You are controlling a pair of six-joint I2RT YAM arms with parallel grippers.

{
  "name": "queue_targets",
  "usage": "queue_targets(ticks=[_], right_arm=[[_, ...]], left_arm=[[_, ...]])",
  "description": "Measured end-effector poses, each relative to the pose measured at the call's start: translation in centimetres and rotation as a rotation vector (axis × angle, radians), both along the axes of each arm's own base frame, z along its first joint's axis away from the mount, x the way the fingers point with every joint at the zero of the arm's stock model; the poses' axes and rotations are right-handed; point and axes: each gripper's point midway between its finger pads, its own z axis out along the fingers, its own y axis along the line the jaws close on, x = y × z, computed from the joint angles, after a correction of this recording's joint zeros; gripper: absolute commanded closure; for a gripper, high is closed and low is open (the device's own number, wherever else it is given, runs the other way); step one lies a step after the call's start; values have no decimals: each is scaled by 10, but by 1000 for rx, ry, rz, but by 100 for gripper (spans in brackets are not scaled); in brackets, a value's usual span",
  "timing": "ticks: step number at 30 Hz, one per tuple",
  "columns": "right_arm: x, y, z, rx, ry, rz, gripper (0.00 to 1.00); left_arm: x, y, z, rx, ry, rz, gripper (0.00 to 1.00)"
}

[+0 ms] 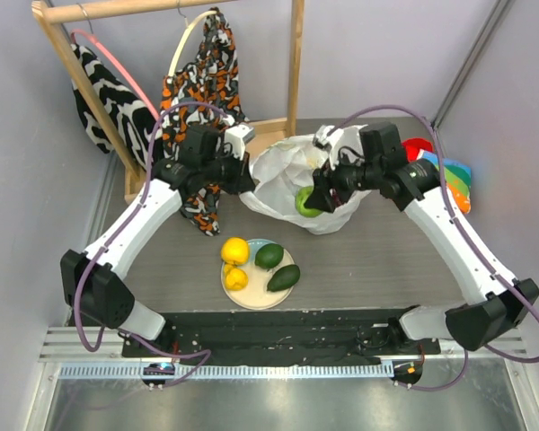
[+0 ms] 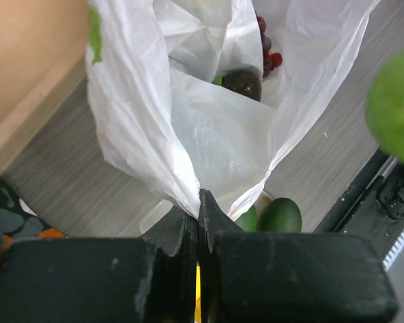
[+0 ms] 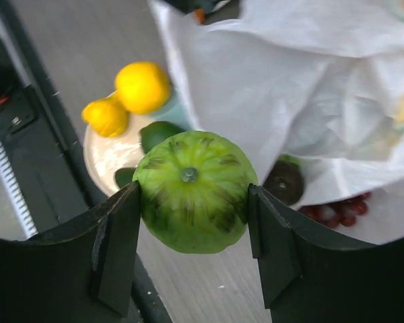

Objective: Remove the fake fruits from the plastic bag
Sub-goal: Take out the fake fruit from the plastic bag, then place the fake fruit on the plate.

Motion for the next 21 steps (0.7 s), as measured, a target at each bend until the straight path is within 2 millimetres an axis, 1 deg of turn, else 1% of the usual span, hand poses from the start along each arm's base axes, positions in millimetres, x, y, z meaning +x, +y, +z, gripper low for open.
queue_targets(ticks=[2,4,6,8,11,14,17,21], right_arm=[[-18,10,-9,13,25,82,61],[-37,28,-23,6,53,189,61],[-57,47,-40,-12,81,301,61],[-84,67,-62,-41,110,434,61],[-113,87,-90,-81,151,571,62],[-129,106,-112,-113,163,667,62],[-138,123,-134,-139,156,733,61],[-144,135,-156,-174,148,782,60]], left_arm=[[4,2,3,10,-22,3,100],[7,4,3,25,-40,7,100],[11,7,3,40,-53,13,100],[15,11,1,58,-66,16,100],[20,18,-2,84,-77,22,100],[22,24,-3,103,-86,27,100],[22,30,-5,118,-91,34,100],[16,39,-6,123,-92,46,100]])
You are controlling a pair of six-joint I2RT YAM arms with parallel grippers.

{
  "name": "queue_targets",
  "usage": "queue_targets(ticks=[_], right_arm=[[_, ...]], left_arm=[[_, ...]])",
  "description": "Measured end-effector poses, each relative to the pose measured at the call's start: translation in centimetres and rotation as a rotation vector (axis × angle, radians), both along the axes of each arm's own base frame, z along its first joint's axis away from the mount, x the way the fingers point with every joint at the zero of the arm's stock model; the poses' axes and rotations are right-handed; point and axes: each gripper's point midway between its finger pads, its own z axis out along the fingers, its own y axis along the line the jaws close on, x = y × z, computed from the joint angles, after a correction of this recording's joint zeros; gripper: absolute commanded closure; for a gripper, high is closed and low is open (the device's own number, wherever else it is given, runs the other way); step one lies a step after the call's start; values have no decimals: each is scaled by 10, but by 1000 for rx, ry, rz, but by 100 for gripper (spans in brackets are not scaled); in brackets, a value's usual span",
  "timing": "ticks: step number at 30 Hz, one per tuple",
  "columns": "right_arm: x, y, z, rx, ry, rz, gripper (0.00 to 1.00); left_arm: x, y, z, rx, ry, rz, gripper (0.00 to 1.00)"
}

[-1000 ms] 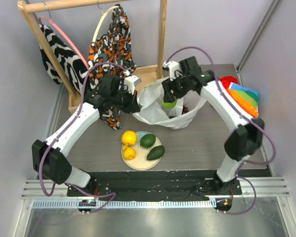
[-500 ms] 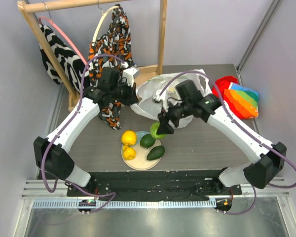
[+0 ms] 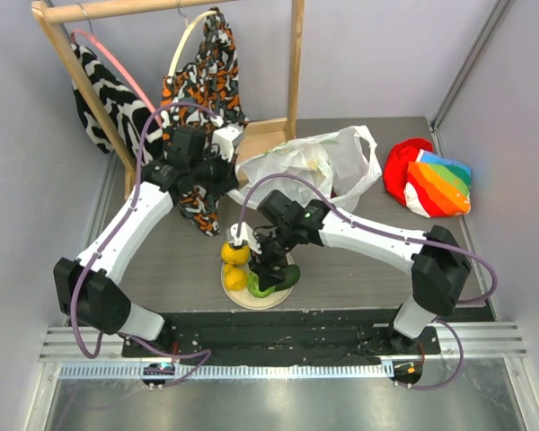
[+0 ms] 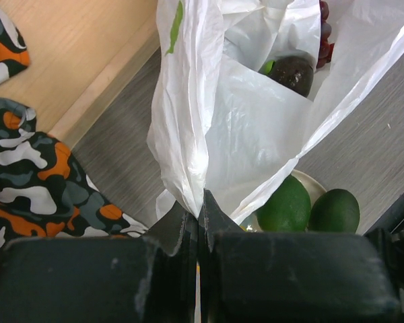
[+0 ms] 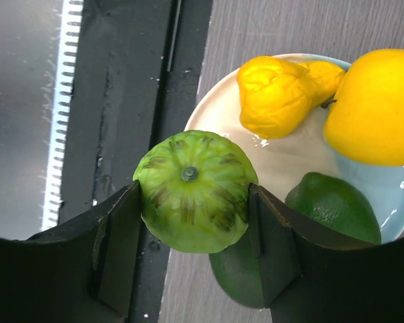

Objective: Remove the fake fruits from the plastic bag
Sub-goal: Place the fake fruit on the plate.

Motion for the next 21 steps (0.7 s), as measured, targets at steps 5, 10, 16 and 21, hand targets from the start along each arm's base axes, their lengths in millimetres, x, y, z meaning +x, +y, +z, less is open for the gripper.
queue_targets(ticks=[5,10,16,21], right_arm=[[8,6,-16,-19,-26,9,59],[12,10,-31,-41,-45,22,58],[12,15,-43,-58,-72,39,55],[20,17,-48,-67,-106,30,44]], left_arm=[[-7,11,8,-1,-27,10,100],[-9,20,10,-2,-35,28,100],[-9,25,7,-2,-26,38,100],[-11,25,6,-7,-21,33,100]])
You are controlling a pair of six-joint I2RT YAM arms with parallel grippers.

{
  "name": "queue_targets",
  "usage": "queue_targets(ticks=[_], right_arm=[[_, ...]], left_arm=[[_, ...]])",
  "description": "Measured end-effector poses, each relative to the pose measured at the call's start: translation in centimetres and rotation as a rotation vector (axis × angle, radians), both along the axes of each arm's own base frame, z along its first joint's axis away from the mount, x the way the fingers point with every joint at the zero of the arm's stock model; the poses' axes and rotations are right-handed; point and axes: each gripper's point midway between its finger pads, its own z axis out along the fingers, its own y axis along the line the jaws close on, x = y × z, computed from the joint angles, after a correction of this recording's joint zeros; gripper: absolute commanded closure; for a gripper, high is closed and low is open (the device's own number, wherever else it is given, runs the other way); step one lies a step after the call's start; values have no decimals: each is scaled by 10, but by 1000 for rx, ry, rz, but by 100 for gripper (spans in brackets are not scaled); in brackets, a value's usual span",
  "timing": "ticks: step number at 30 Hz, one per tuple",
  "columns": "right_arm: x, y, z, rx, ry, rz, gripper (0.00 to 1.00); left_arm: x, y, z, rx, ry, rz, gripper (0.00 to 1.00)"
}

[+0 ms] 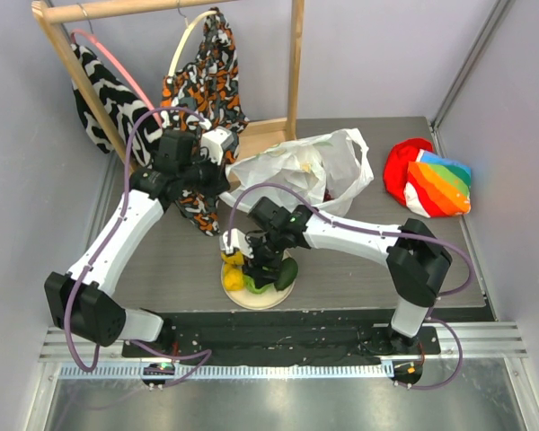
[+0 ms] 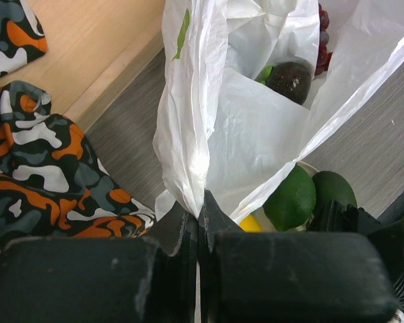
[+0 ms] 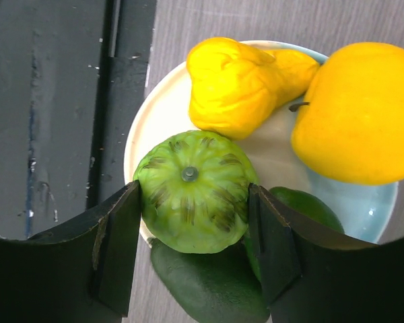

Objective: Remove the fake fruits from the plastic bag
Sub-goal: Place the fake fruit on the plate.

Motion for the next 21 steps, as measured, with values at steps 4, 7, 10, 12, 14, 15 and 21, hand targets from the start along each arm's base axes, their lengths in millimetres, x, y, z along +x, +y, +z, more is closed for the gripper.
queue_targets(ticks=[4,7,10,12,14,15,21], right_arm=[[5,0,-1,-7,-24,-9,29],[7,-1,-1,-10,-36,-12,16],[8,-2,3,-5,-46,-16,10],[9,-2,9,-1,-56,-21,9],[11,-2,19,7,-74,-28,9],[13,-2,27,16,-86,-32,9],[26,-12,102,130,-164,-93,11]], left_arm=[[-1,-1,0,-6,2,-7,100],[-2,-2,1,-11,4,-12,100],[-2,-3,1,-16,7,-17,100],[-3,-4,1,-18,9,-19,100],[-3,-5,0,-20,11,-22,100],[-3,-5,0,-20,11,-22,100],[-5,-7,-1,-26,18,-37,100]])
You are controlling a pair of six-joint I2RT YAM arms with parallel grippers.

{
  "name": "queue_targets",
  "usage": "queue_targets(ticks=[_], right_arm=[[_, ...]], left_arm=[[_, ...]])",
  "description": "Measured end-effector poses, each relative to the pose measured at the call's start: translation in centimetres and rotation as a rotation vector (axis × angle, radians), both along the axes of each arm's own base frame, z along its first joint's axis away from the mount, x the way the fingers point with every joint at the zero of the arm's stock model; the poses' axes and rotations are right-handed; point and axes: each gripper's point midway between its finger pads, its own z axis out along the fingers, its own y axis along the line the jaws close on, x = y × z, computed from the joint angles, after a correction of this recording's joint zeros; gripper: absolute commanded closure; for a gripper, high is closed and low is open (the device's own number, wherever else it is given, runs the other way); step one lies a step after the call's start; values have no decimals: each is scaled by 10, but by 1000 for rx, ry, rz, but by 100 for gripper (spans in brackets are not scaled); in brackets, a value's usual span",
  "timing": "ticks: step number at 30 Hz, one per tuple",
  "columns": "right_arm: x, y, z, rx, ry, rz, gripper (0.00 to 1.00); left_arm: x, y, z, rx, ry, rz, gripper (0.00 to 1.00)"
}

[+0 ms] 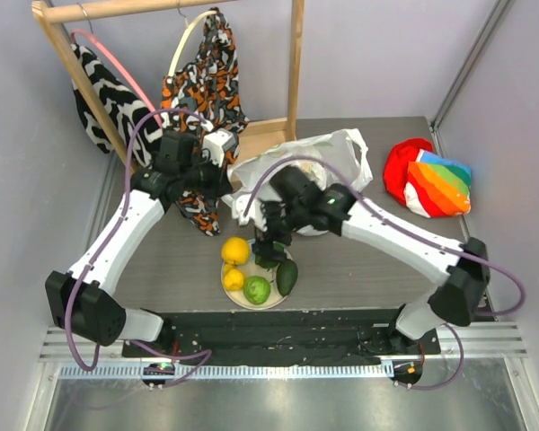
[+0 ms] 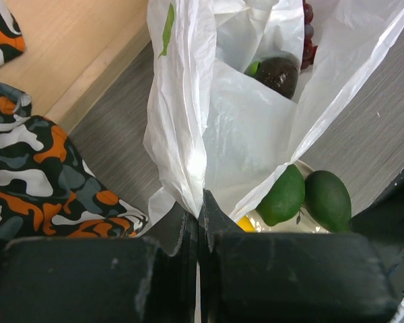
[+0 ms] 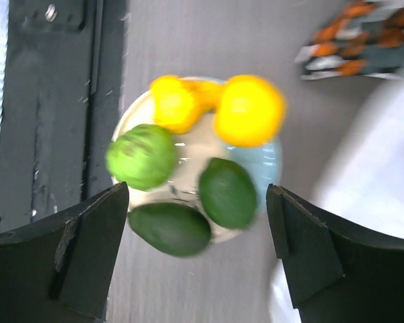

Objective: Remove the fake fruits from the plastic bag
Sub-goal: Place the fake fruit on the plate, then adjust the plastic bag at the center of the board.

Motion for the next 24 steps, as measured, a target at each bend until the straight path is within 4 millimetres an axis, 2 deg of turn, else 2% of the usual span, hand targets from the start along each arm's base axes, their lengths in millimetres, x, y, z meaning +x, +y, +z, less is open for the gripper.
queue_targets(ticks=[1,5,7,9,10,12,14,15,16,18,21,24], right_arm=[[3,-3,17,33,-17,-14,12],[56,-41,80,149,-114,-184,20],[87,-63,98,182,-155,-282,29],[115,-83,100,184,-178,-363,35],[125,-89,96,172,-178,-390,38],[145,-99,70,123,-164,-436,40],[150,-104,28,40,-120,-456,41],[148,-105,15,12,-101,-459,44],[144,-109,-10,-49,-65,-467,44],[134,-120,-40,-135,-15,-479,45],[112,-138,-63,-218,33,-480,45],[81,-159,-73,-277,68,-470,45]], left_arm=[[-1,0,-2,1,4,-3,100],[-8,1,-15,18,36,-22,100],[-15,3,-23,29,56,-36,100],[-22,4,-30,38,72,-54,100],[-25,5,-33,40,80,-60,100],[-33,6,-38,43,97,-70,100],[-40,7,-44,46,120,-80,100],[-41,7,-44,45,125,-84,100],[-43,7,-46,47,130,-93,100],[-46,7,-46,50,132,-109,100],[-51,8,-49,64,140,-136,100],[-56,10,-55,86,150,-162,100]])
